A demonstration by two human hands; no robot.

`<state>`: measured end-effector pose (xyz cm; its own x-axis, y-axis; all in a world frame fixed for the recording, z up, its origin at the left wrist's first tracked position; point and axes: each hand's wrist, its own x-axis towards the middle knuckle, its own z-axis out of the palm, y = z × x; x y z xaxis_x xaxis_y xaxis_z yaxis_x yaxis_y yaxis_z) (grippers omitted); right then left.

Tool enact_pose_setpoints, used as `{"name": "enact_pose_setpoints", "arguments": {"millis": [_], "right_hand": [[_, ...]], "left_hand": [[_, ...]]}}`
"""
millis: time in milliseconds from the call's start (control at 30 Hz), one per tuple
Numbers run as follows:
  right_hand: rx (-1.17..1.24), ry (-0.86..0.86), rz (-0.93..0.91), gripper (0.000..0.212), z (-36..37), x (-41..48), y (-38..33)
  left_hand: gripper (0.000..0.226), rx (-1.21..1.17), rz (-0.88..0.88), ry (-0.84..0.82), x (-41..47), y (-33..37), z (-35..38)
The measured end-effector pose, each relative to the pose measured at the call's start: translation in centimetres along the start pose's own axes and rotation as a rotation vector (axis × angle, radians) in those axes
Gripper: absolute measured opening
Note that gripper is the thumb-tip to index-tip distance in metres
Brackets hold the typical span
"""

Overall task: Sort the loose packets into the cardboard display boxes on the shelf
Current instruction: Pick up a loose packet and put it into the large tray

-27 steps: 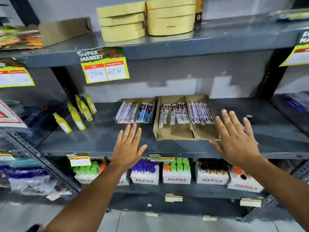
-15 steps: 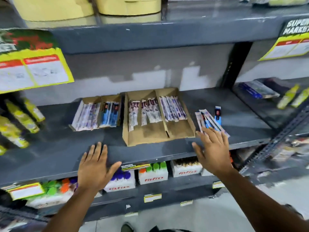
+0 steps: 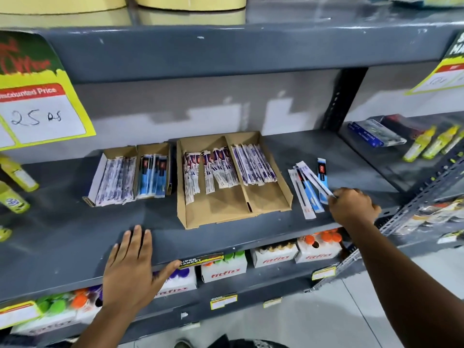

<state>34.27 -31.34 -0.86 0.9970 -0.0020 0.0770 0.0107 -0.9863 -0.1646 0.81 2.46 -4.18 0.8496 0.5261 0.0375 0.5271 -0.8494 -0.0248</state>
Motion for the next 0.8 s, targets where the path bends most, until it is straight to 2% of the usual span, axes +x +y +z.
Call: {"name": "enact_pose_setpoints", "arguments": {"millis": [133,200,267,333,400,433,500,567,600,667,700,733,800], "right_hand": [[0.207,0.107,0.001,0.021,-0.8,0.3,0.2],[0.418,0.214,-0.111,0.022,-2.1,-0.2,0.0],[0.54,0.335,-0.332,0.017,-3.8,-1.7,-0.9],[0.502,0.501,-0.674,0.008,-5.8,-3.8,-1.8],[0.36,0.65,-0.993,0.017,-6.9,-5.5,-2.0],[0.365,0.65,-1.09,0.021,-7.5,-6.1,-2.0],[0.573,0.504,-1.12,0.018,-8.4,-7.6,-2.4],[0.874,0.346,-1.057,0.017,-9.0,-9.0,-2.5],[0.911,0.309,-1.013,0.021,-9.3,-9.3,-2.5],[0.803,0.186,-0.946,0.053,-9.8,-9.4,-2.4],[0.752,0.187,-0.978,0.059,-9.7,-9.5,-2.2],[0.717,0.3,-1.039,0.047,-9.7,-9.5,-2.2],[0.748,0.643,-1.17,0.007,-9.3,-9.4,-1.9]], "left_hand": [[0.104,0.002,-0.016,-0.007,0.0,0.1,0.0],[0.103,0.003,-0.02,-0.002,0.1,0.2,-0.1],[0.102,0.004,-0.016,-0.006,0.1,0.3,-0.2],[0.101,0.004,-0.019,-0.007,-0.1,0.4,-0.3],[0.1,-0.006,-0.027,0.003,-0.2,0.7,-0.5],[0.101,-0.01,-0.032,0.008,-0.2,0.7,-0.6],[0.104,-0.017,-0.05,0.02,-0.3,0.8,-0.8],[0.106,-0.033,-0.059,0.027,-0.2,0.8,-0.9],[0.106,-0.042,-0.062,0.033,-0.3,0.8,-0.9],[0.106,-0.055,-0.062,0.031,-0.3,0.8,-0.9],[0.105,-0.059,-0.061,0.026,-0.4,0.8,-1.0],[0.105,-0.064,-0.058,0.026,-0.3,0.8,-1.0],[0.103,-0.072,-0.058,0.024,-0.5,0.8,-0.9]]}}
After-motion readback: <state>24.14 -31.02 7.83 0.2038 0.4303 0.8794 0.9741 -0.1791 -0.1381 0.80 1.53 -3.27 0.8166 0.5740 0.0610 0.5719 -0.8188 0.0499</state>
